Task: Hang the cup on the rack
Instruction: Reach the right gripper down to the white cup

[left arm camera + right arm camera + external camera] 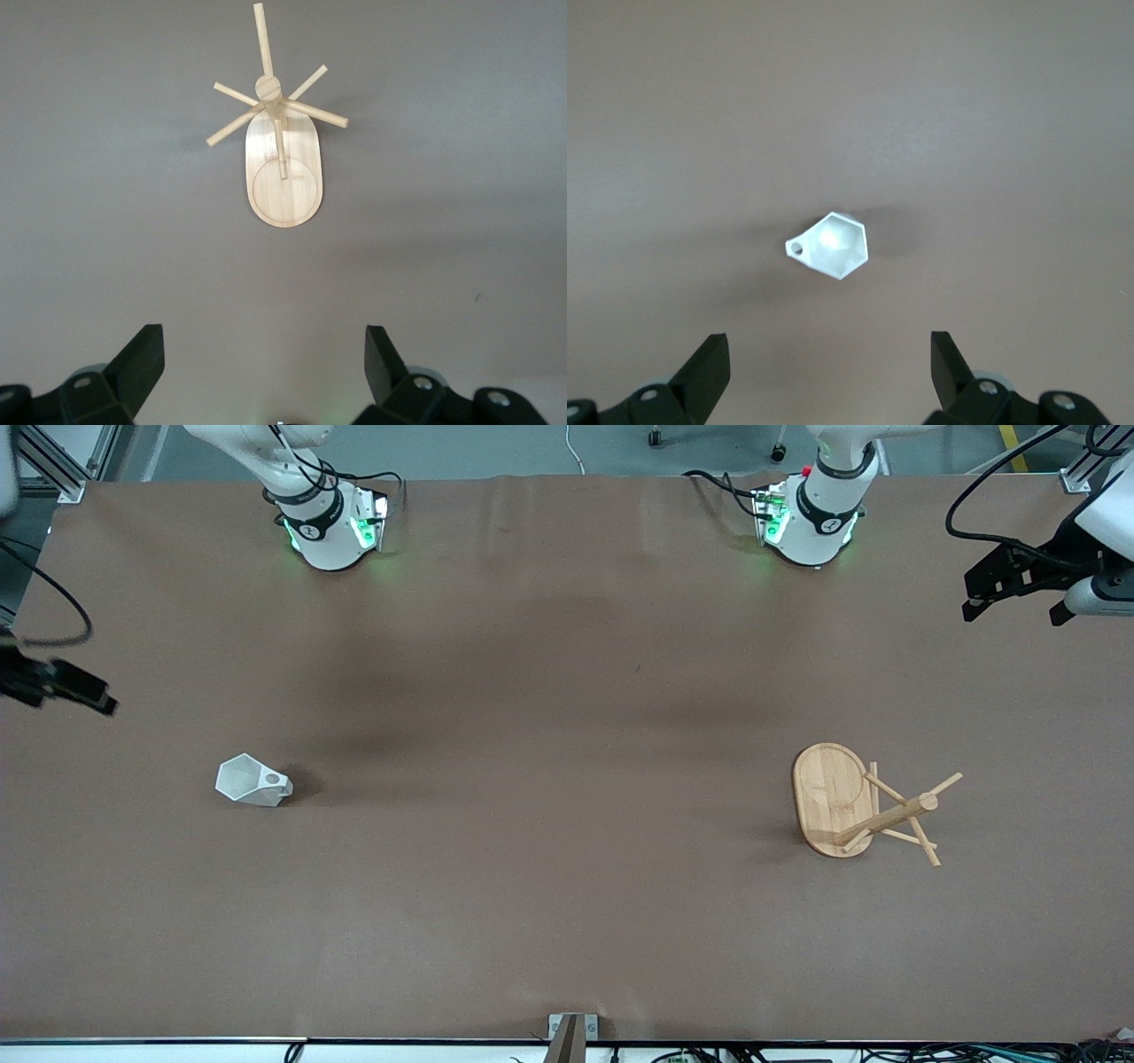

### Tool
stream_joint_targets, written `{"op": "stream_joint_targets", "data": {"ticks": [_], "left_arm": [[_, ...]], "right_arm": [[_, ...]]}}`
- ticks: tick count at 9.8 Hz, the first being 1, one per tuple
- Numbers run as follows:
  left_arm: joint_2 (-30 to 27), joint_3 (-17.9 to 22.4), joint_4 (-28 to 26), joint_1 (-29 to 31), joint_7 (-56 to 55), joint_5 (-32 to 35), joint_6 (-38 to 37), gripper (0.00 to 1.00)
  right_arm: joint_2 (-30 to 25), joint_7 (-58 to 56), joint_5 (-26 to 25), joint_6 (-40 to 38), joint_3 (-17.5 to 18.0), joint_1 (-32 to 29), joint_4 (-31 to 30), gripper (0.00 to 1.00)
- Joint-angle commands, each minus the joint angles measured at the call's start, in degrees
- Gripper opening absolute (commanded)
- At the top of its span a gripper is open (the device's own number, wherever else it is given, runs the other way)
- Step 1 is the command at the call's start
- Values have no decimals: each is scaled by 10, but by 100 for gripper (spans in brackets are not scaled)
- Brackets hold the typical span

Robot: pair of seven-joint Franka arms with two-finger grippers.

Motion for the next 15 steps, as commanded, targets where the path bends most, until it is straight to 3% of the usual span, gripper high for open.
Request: {"op": "stream_joint_targets", "data": {"ticks": [1,5,8,9,11,15], "left_arm": [[9,-1,-6,4,11,-9,-8,100],[9,-1,-6,5,12,-9,-8,100],[10,-1,-6,5,11,-9,-8,100],[10,-1,-6,5,11,-9,-8,100],[10,-1,-6,5,12,-9,-8,100],[10,-1,-7,5,12,-9,-8,100]], "right_arm": [[13,-57,-4,115,-2,-15,-104,100],[92,-98,-4,377,-1,-26,-245,100],[123,-98,-3,414,1,-25,-256,93],[126,-98,-3,414,1,-23,-256,84],[139,-109,-3,428,1,-23,-258,56],[155,-111,16,435,1,-25,-257,24]]}}
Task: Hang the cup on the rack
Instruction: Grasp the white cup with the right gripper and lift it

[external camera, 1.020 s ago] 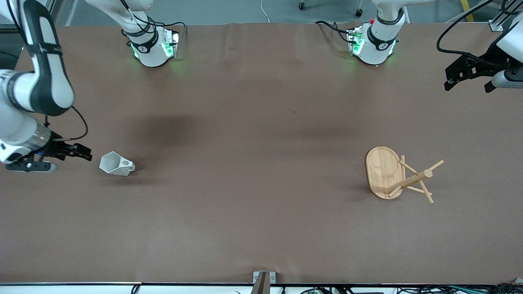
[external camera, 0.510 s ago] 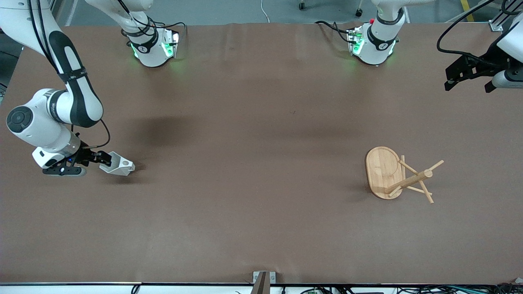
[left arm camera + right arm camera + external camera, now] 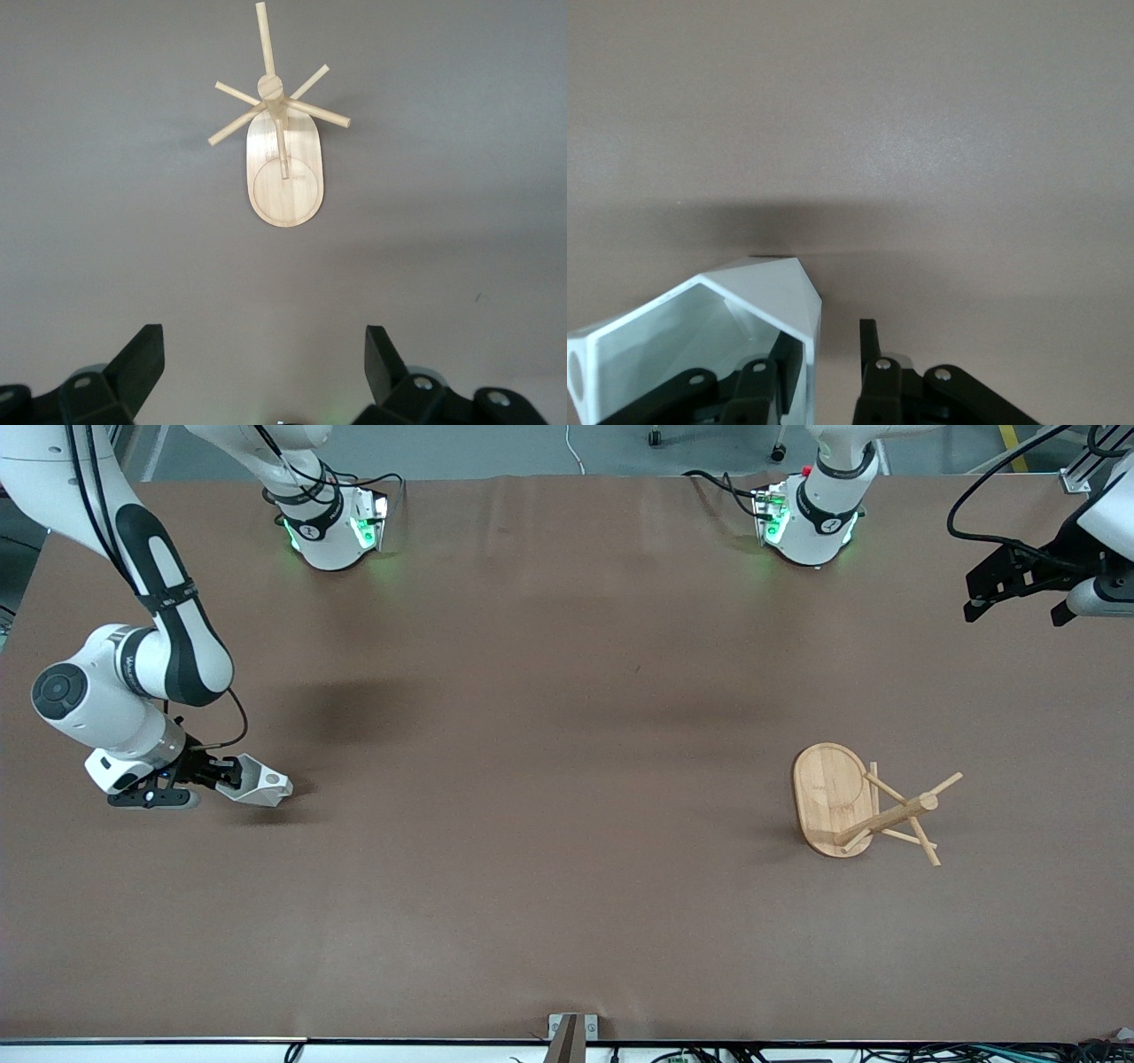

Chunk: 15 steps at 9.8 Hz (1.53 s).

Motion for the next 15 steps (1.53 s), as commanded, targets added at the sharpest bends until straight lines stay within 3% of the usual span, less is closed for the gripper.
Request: {"op": "stream_joint_targets", "data": {"ticks": [1,2,4,7,9,10,11,12,15], "left_arm": [[9,-1,-7,4,12,-10,-8,100],[9,-1,-7,4,12,-10,-8,100],[9,0,-6,4,13,-10,-8,100],[9,0,-7,4,13,-15,-8,100],[8,0,-8,3,13,-18,-9,100],[8,0,-8,4,13,-18,-12,100],[8,0,-8,4,13,-18,-12,100],[8,0,-8,4,13,-18,-12,100],[19,-5,-1,-7,11,-67,-10,100]], "right_arm": [[2,-8,16,10,3,-5,-8,15],[1,-7,17,9,3,-3,-6,1],[-4,-8,17,-3,4,0,0,1],[-53,-13,24,-188,14,13,93,0],[-53,-19,169,-307,17,27,189,0],[-53,-23,198,-348,20,27,211,0],[-55,-31,255,-378,33,30,213,0],[-55,-35,354,-404,54,33,213,0],[-50,-39,536,-397,116,82,213,0]]}}
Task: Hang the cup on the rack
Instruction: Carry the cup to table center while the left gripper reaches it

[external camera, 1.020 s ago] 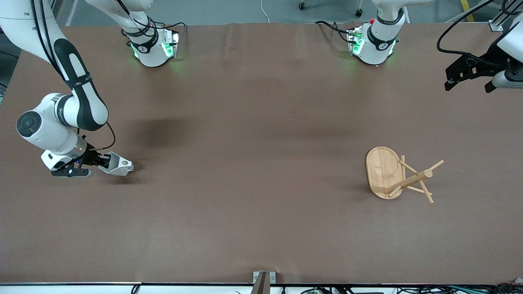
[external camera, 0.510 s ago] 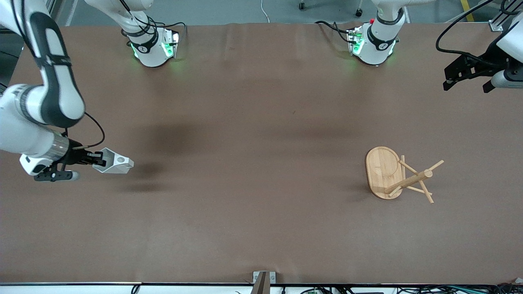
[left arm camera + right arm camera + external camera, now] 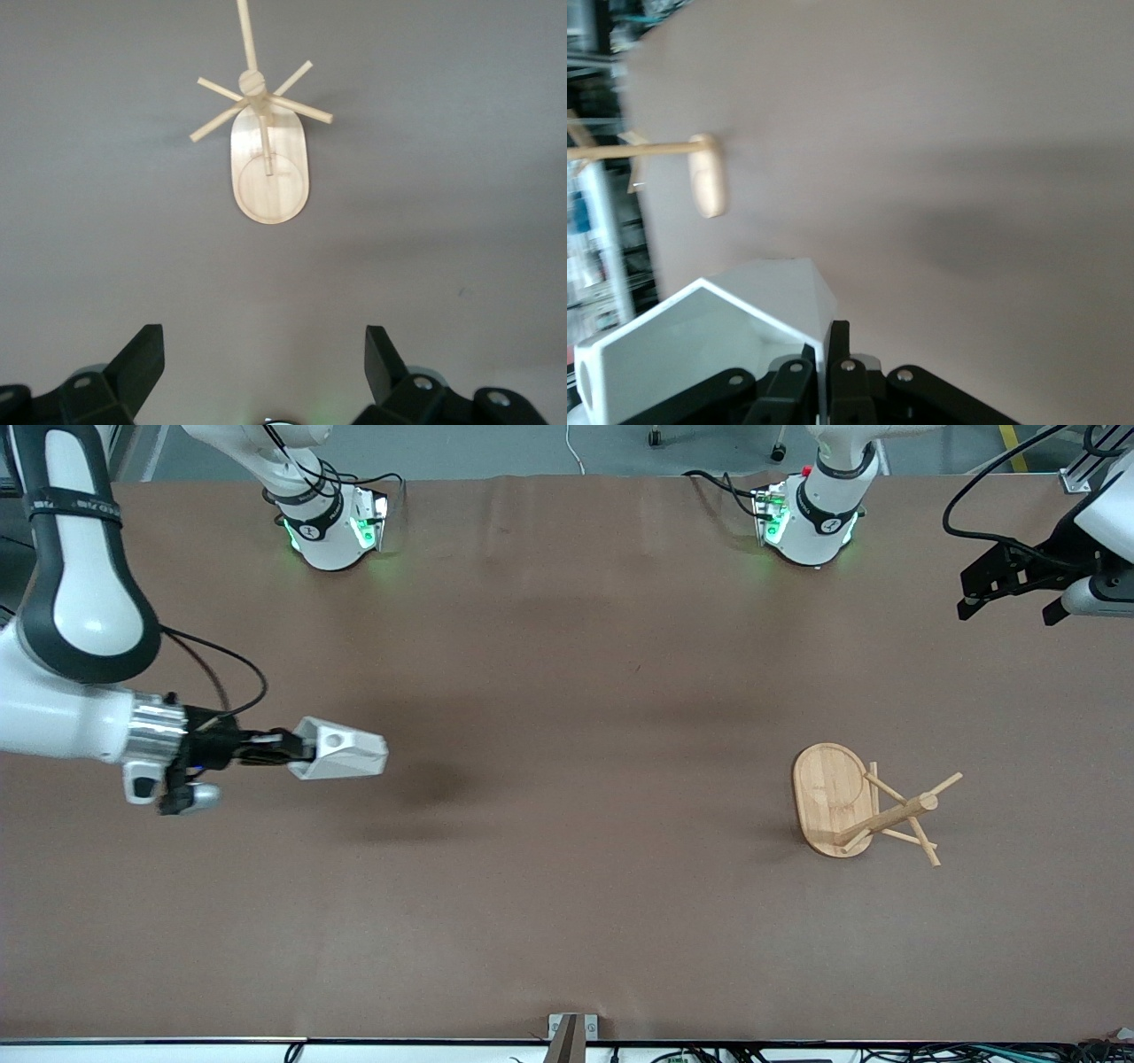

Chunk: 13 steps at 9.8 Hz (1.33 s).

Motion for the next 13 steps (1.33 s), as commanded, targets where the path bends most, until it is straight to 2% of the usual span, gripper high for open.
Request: {"op": "stream_joint_targets", "data": {"ticks": [1,2,4,7,9,11,13], "left_arm": [[35,-21,20,-18,8,-41,-4,100],[55,-36,29,-30,9,-43,-4,100],[58,-63,28,-63,9,-85,-3,100],[59,-90,29,-145,9,-99,4,100],[80,-96,29,-201,10,-125,75,100],[94,-98,29,-226,14,-124,135,100],[119,-104,29,-230,116,-126,199,100]], "right_arm": [[8,-6,106,3,36,41,2,0],[12,0,146,9,46,66,-2,0],[28,2,196,64,58,109,-11,0],[41,2,327,78,95,122,-9,0],[41,2,352,84,101,137,-10,0],[41,2,374,92,109,146,-11,0],[41,2,374,105,109,150,-10,0]]}}
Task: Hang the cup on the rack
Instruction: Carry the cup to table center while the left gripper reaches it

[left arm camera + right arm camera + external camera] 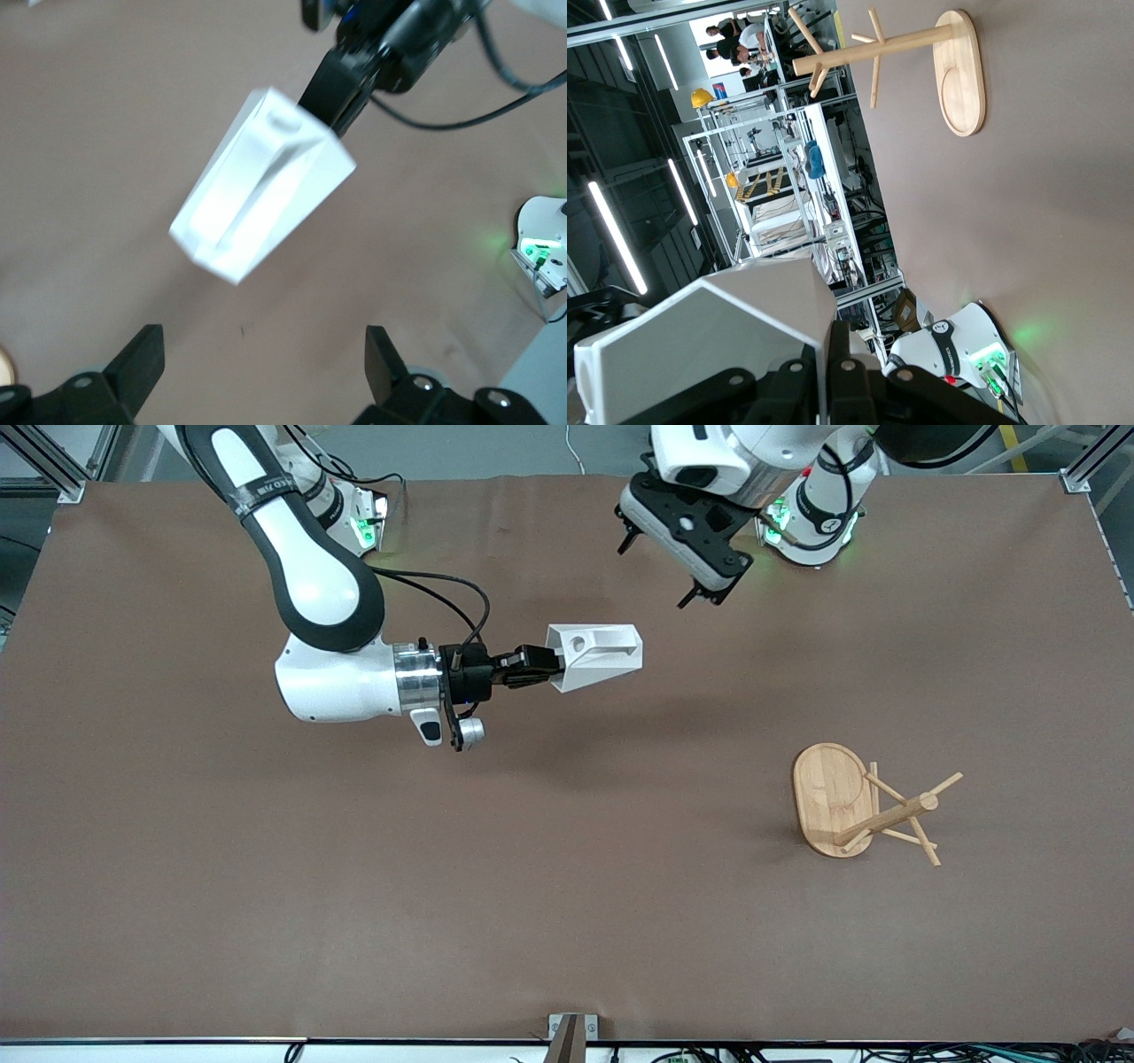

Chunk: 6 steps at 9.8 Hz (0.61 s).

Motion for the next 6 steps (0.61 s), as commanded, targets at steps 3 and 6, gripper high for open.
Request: {"op": "stream_joint_targets", "data": {"ticks": [3,6], "left_arm": [[56,-1,-5,0,127,-4,65,100],[83,-1,-4,0,220,-7,65,100]], "right_arm": [[-7,-1,19,11,3,3,-7,1],[-8,0,20,27,19,4,-7,1]]}}
